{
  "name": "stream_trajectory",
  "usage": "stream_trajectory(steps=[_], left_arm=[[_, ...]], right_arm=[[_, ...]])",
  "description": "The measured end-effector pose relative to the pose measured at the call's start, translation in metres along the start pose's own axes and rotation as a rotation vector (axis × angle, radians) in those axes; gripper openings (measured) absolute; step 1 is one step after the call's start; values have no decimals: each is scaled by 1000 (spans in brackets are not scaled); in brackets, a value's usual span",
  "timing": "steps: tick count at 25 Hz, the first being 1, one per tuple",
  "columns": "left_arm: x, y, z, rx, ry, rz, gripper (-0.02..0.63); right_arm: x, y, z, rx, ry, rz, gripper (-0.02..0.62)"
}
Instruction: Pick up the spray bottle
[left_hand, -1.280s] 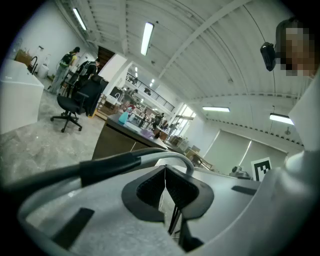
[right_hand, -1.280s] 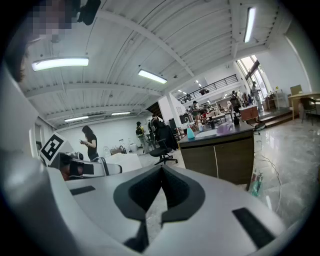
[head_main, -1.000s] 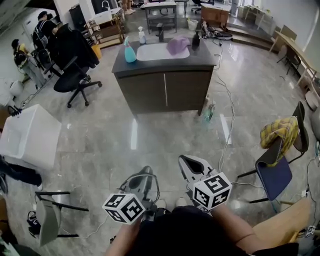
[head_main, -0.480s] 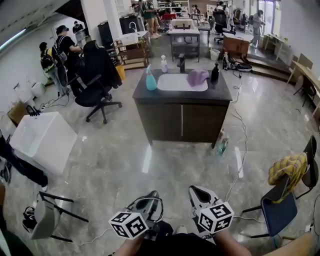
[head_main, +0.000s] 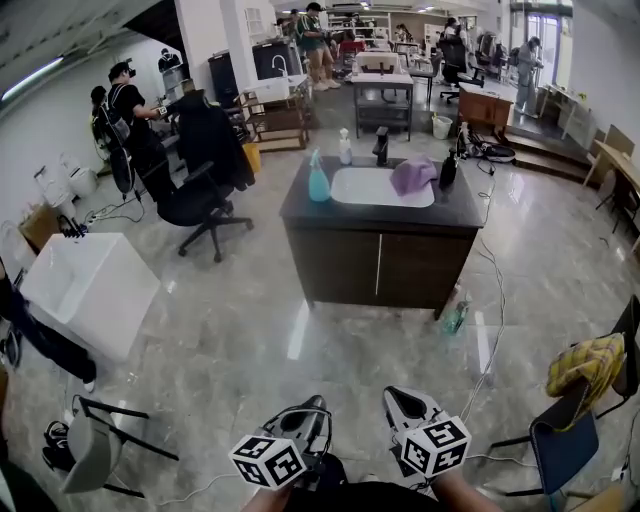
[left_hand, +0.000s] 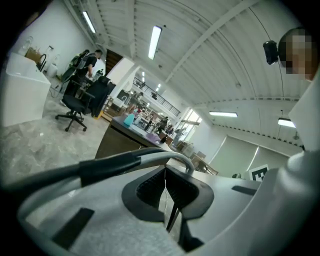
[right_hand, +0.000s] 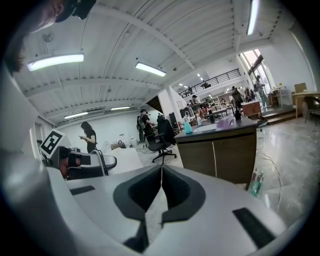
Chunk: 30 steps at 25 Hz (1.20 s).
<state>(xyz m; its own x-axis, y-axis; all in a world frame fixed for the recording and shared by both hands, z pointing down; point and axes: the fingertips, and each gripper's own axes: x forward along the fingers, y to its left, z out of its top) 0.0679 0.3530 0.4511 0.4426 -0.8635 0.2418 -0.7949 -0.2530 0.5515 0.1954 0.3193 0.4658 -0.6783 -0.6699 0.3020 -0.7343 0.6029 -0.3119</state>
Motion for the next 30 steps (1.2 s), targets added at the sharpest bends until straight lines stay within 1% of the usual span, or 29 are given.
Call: stream_trajectory(steps=[2, 7, 12, 18, 24, 27, 30], left_arm=[[7, 14, 11, 14, 0, -3, 8], [29, 55, 38, -30, 7, -10, 8], [40, 90, 67, -48, 26, -5, 9], [47, 134, 104, -33, 4, -21, 9], [49, 174, 125, -37, 16, -36, 9], [53, 192, 131, -21, 41, -48, 9], [61, 201, 136, -23, 61, -54, 8]], right_arm=[[18, 1, 6, -8, 8, -2, 8], [68, -1, 18, -7, 26, -10, 8], [113, 7, 34, -5, 43, -13, 8], [166, 17, 56, -24, 17, -21, 8], [215, 31, 59, -8, 24, -24, 8], [233, 37, 59, 4, 18, -34, 8], [245, 37, 60, 12, 27, -38, 8]])
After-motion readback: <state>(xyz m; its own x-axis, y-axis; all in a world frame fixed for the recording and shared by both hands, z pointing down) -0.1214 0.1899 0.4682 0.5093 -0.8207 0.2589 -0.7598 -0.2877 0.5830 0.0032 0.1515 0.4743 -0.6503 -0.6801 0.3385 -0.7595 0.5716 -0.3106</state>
